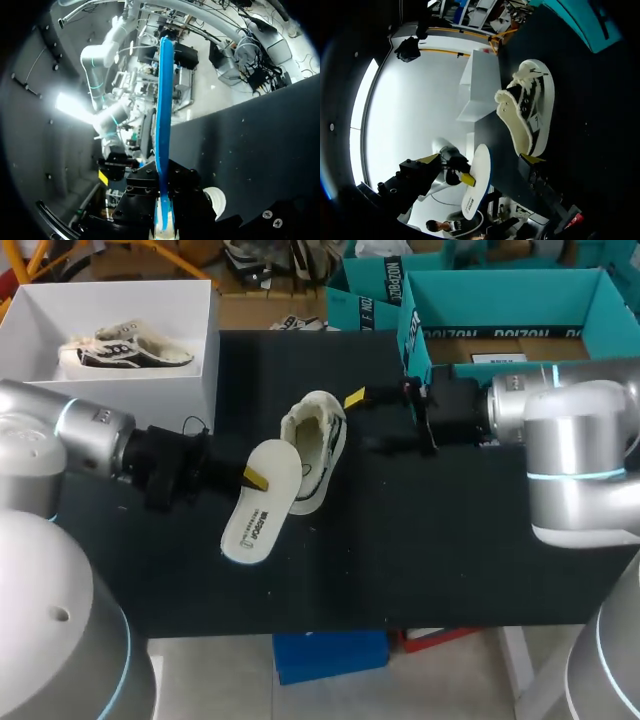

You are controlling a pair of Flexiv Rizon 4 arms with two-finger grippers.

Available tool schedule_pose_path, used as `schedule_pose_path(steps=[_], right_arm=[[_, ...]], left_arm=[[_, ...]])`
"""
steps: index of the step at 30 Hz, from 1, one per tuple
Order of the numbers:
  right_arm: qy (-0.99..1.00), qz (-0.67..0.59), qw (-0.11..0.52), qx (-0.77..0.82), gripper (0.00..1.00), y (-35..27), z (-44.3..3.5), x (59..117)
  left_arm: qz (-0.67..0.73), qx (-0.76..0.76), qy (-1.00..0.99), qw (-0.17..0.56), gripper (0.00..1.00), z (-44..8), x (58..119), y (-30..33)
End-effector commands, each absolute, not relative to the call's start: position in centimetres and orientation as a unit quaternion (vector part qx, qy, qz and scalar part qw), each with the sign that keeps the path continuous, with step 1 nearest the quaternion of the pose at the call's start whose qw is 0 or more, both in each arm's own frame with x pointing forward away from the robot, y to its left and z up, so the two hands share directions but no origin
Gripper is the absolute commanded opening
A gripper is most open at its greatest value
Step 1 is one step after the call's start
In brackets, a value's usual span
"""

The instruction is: Take the shoe out of the shoebox, open the shoe tongue, remove and reinsert the insole, then place the shoe into the shoebox

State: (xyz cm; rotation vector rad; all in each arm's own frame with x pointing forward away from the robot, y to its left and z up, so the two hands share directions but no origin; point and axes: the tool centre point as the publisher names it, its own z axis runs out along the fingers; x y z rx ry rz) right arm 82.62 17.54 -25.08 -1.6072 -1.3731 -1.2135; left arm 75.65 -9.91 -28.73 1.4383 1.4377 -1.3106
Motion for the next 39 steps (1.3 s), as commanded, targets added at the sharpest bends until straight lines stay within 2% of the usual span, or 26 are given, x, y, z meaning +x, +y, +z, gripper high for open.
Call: schedule_pose_path(steps=[1, 21, 39], right_arm=[[-0.497, -0.492, 0.284, -0.656, 1.0, 16.2, -23.6, 79.9], [-0.485, -0.49, 0.226, -0.688, 1.0, 15.1, -21.2, 76.1], [-0.485, -0.489, 0.223, -0.69, 1.0, 15.2, -21.0, 75.5]], left_arm=[[-0.5, 0.562, 0.566, 0.339, 0.0, -28.7, 74.7, -9.4], [-0.49, 0.581, 0.583, 0.288, 0.0, -30.0, 73.0, -8.2], [-0.493, 0.581, 0.585, 0.276, 0.0, -30.5, 72.8, -8.4]])
